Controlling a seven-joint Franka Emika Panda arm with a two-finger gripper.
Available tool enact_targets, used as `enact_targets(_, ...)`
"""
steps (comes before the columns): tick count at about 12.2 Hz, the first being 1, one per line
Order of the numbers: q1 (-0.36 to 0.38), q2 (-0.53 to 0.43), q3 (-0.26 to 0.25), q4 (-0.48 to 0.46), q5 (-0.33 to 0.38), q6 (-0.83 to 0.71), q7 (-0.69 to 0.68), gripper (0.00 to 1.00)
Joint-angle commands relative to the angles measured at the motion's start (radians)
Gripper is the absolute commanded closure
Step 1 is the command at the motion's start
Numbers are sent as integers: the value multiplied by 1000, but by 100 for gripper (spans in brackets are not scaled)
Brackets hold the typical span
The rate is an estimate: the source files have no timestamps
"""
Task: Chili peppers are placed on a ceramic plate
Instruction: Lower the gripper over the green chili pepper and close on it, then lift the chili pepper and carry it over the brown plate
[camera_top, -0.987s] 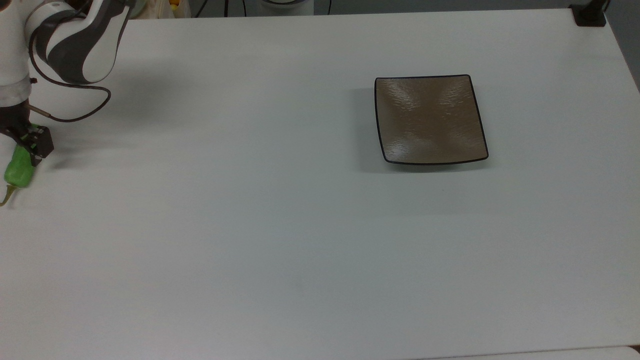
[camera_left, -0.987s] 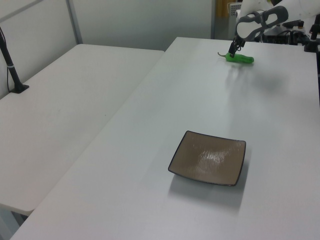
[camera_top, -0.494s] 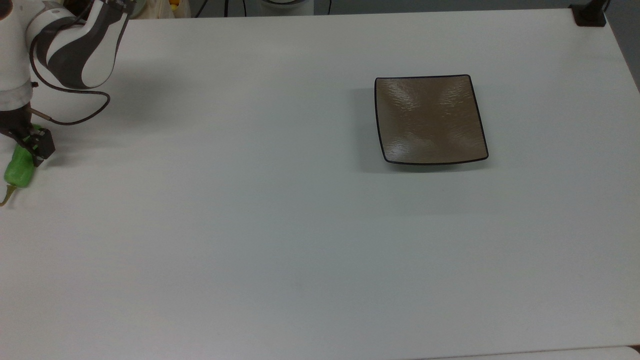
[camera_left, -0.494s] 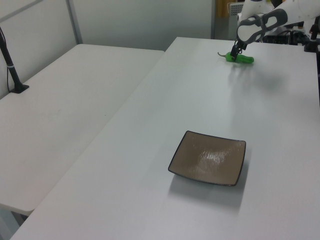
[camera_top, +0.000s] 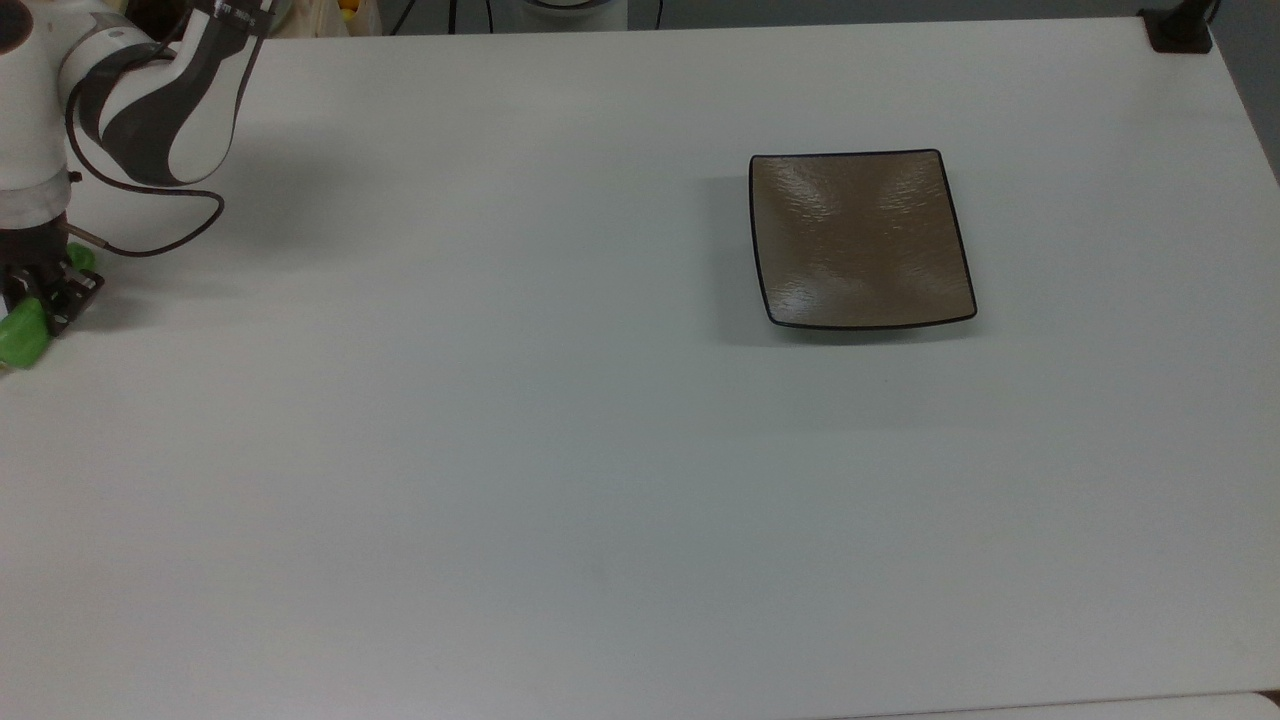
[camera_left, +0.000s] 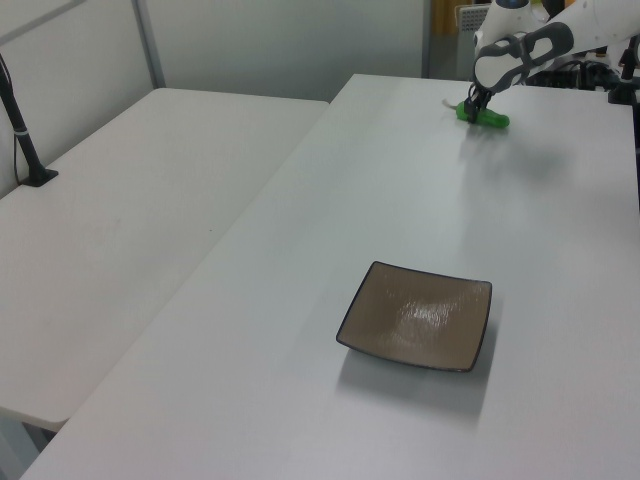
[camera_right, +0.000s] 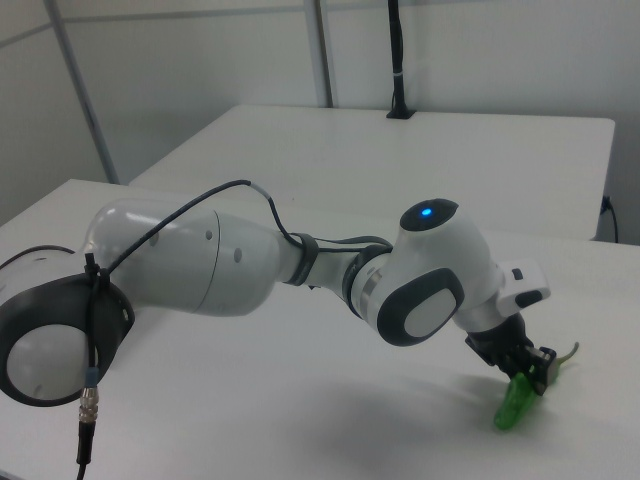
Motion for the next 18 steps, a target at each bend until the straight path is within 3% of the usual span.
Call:
enact_targets(1,-4,5,20,4,28,16,-19,82)
enact_targets(6,5,-30,31,6,31,-18,-16,84)
enact_targets(11,11,-115,69,13,29,-239,-18,84)
enact_targets(15,17,-202,150,4,31,-409,-13,84)
enact_targets(18,17,-315,247,-63,29,-509,66,84)
